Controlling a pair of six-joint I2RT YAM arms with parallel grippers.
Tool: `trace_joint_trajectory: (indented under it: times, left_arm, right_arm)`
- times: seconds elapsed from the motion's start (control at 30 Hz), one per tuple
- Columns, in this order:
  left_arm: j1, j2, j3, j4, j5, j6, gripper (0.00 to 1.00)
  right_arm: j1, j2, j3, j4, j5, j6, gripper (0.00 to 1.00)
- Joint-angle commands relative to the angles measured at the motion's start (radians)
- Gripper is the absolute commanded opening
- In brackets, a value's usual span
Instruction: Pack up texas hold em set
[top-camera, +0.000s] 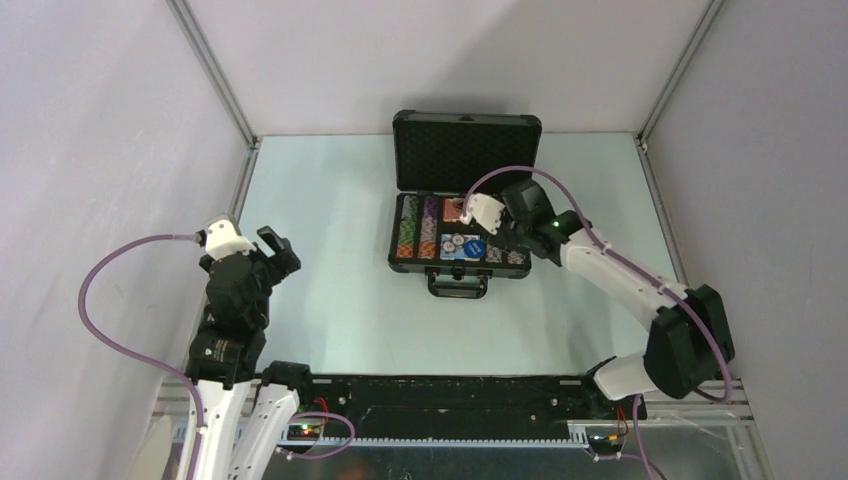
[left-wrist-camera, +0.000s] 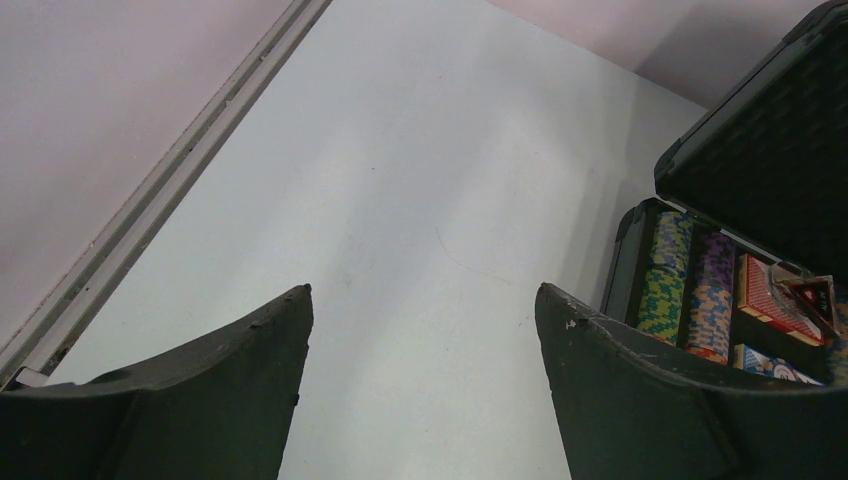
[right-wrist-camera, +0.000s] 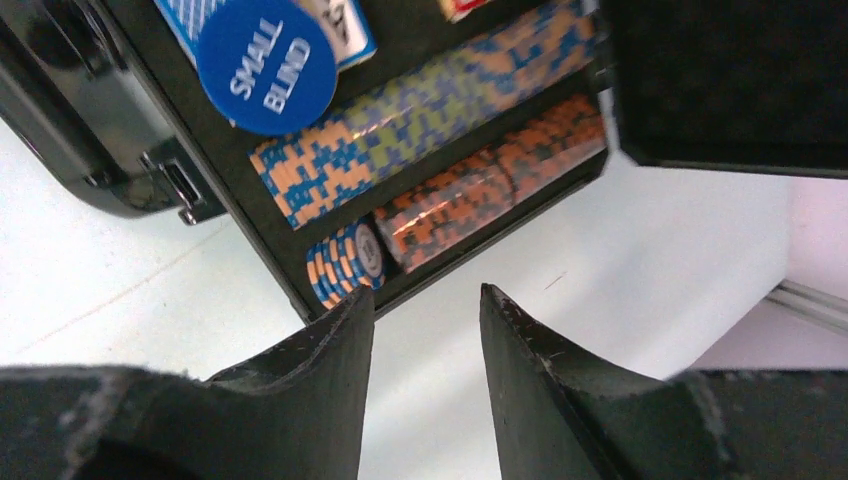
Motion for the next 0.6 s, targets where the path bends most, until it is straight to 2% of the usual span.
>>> trace_joint_trajectory:
  times: [0.0, 0.17, 0.33, 0.57]
  left_arm:
    - [0.005, 0.002, -0.001, 0.025, 0.003, 0.017, 0.87]
    - [0.005, 0.002, 0.000, 0.024, 0.003, 0.018, 0.87]
    - [0.006, 0.000, 0.000, 0.024, -0.001, 0.019, 0.87]
    - [0.005, -0.001, -0.001, 0.024, 0.002, 0.018, 0.87]
  right_arm:
    - [0.000, -0.114, 0.036, 0.113, -0.095, 0.068, 0.48]
    - [0.049, -0.114, 0.036, 0.117, -0.193, 0.070, 0.46]
    - [0.165, -0.020, 0.037, 0.179, -0.164, 0.047, 0.47]
    - [0.203, 0.081, 0.044, 0.357, -0.150, 0.155, 0.46]
